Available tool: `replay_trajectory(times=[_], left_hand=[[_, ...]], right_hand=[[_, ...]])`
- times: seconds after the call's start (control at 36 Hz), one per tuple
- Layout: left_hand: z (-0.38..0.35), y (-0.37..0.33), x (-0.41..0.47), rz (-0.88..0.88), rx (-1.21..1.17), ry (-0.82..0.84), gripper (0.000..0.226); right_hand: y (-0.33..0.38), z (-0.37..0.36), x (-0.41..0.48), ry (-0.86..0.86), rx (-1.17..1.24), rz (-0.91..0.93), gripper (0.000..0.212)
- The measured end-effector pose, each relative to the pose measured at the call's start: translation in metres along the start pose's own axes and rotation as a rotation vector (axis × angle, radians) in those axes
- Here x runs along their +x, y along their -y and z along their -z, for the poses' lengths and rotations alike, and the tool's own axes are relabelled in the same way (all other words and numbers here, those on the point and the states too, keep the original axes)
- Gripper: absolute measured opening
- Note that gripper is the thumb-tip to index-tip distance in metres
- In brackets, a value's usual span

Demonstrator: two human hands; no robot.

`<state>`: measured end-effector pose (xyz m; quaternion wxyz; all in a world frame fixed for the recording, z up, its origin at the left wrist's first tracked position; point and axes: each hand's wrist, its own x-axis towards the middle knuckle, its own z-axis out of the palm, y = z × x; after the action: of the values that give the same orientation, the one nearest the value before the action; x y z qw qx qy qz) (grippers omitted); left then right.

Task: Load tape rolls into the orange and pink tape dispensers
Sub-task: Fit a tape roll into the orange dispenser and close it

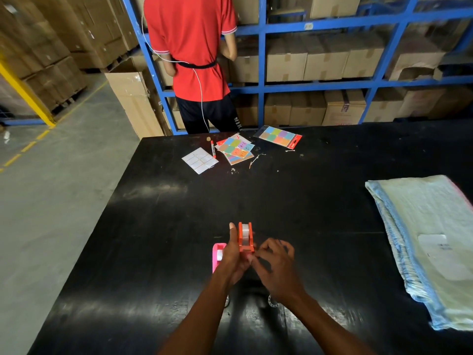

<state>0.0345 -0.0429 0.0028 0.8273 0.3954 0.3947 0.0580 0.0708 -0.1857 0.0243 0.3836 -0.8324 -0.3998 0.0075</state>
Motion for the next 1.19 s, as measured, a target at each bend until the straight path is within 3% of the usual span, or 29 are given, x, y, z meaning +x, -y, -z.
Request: replay_trajectory(times=[0.14, 0.22, 0.28, 0.36, 0.44, 0.75, 0.89, 1.08, 1.19], left_hand=[[-0.002, 0.007, 0.001, 0.019, 0.070, -0.010, 0.061], [-0.003, 0.010, -0.004, 0.039, 0.190, 0.012, 0.074], [-0.004, 0.012, -0.005, 0.053, 0.261, 0.016, 0.085], [-0.003, 0.017, 0.000, 0.075, 0.344, 0.015, 0.078], [0.000, 0.020, 0.005, 0.107, 0.458, 0.023, 0.085], [0.016, 0.049, 0.048, 0.133, 0.646, -0.155, 0.088], [0.004, 0.042, 0.042, 0.102, 0.658, -0.162, 0.057], [0.012, 0.069, 0.064, -0.019, 0.729, -0.237, 0.049], [0.005, 0.065, 0.058, -0.029, 0.792, -0.245, 0.027]], right_hand=[[-0.015, -0.005, 0.007, 0.017, 0.146, -0.271, 0.013], [-0.024, -0.009, 0.010, 0.097, 0.295, -0.402, 0.011], [-0.027, -0.009, 0.013, 0.140, 0.362, -0.433, 0.012], [-0.030, -0.008, 0.016, 0.203, 0.425, -0.458, 0.012], [-0.035, -0.009, 0.018, 0.233, 0.430, -0.456, 0.013], [-0.061, -0.034, 0.021, 0.358, 0.472, -0.607, 0.024], [-0.085, -0.052, 0.015, 0.374, 0.418, -0.640, 0.021], [-0.097, -0.068, 0.021, 0.358, 0.271, -0.688, 0.021], [-0.105, -0.078, 0.021, 0.363, 0.238, -0.706, 0.019]])
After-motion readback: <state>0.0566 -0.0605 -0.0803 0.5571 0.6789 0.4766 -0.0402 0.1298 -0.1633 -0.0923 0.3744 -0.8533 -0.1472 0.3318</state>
